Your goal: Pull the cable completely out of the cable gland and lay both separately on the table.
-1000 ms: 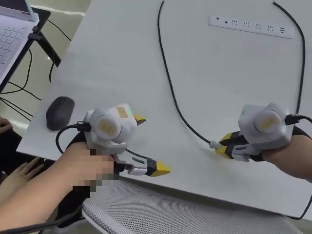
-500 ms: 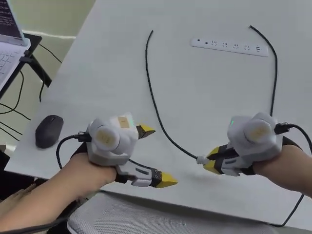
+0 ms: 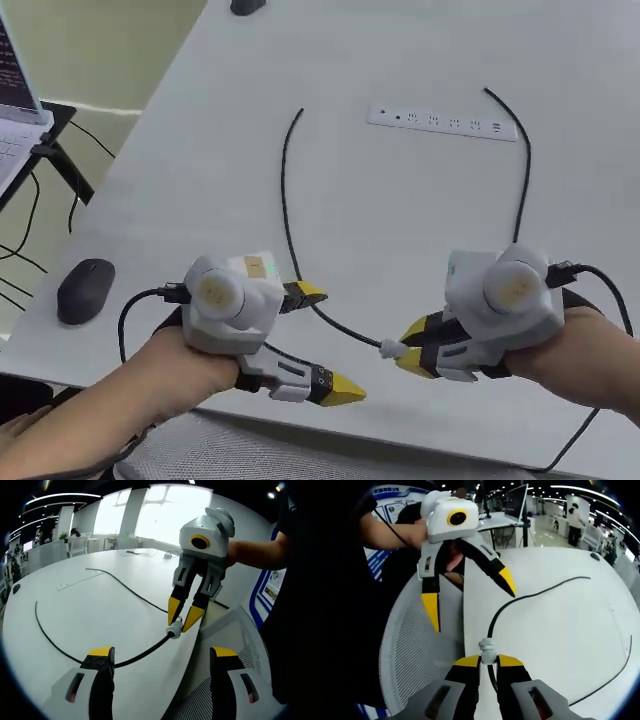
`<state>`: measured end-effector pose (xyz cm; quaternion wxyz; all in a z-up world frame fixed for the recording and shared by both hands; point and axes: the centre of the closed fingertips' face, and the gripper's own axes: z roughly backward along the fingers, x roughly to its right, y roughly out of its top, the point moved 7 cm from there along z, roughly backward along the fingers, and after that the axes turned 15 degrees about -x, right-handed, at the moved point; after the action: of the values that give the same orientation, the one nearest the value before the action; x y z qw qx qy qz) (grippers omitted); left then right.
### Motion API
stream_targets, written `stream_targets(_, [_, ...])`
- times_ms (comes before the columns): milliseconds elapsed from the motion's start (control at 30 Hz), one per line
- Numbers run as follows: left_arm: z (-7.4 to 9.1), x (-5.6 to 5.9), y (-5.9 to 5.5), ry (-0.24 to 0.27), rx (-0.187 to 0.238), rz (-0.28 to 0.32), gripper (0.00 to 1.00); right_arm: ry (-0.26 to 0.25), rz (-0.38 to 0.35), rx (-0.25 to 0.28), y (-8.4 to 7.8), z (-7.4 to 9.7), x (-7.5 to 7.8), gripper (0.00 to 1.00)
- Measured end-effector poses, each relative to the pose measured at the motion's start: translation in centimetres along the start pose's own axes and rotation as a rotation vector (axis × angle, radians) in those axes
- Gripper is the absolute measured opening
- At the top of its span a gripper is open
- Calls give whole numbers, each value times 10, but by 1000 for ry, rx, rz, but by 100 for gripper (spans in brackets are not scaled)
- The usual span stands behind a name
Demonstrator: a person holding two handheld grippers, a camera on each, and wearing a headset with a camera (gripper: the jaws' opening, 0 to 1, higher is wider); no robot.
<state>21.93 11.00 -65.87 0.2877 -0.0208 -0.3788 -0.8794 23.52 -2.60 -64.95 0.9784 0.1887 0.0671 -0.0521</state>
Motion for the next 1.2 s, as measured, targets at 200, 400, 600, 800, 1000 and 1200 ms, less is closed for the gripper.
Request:
stream_targets(200, [-6,9,5,-12,1,-17,73,-18,70,2,6,12,-12,6])
stream_targets(400, [-7,15,12,-30,39,-29,71,-38,117,6,4,21,-16,6])
stream_targets(600, [-10,21,18,-66,66,-47,62,-51,133,14,0,26,-14,6])
stream_targets(800, [-10,26,26,-89,98,-60,55,-62,158,34,1,28,-15,6])
stream_targets(1000, [-12,26,26,-113,83,-89,39,-71,191,42,1,28,-16,6])
stream_targets(1200, [-13,26,28,-128,86,-113,28,-71,205,54,1,30,-15,6])
